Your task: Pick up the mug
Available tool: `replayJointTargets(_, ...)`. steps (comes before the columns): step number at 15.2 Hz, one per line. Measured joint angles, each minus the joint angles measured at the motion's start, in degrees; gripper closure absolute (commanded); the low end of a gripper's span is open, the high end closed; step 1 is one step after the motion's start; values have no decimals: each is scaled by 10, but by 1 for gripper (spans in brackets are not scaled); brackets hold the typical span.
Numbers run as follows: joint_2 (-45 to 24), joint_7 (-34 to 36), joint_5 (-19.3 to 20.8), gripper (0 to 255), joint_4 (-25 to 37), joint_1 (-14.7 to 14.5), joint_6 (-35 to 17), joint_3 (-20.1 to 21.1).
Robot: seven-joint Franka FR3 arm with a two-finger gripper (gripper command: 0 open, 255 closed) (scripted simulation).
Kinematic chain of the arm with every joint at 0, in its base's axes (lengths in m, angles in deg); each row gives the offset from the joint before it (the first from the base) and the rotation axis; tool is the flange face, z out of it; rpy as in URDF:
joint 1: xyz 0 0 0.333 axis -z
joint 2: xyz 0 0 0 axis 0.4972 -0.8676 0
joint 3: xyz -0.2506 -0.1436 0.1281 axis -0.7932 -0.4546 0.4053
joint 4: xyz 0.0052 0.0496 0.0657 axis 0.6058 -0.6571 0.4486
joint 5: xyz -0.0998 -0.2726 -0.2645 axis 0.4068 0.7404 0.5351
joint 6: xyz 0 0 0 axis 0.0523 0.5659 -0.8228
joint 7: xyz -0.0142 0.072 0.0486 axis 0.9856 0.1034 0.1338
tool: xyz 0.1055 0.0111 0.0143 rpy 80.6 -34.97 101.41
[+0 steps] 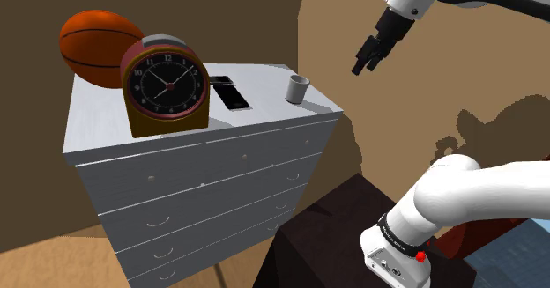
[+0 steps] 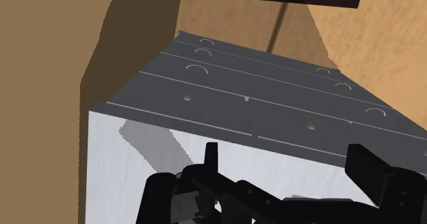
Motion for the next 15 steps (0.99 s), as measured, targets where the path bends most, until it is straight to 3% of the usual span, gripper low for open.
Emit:
replayJointTargets(5,-54,-7,6,0,7,2,-42,-6)
replayJointTargets(15,-267,-25,17,0,91,5,-157,-20)
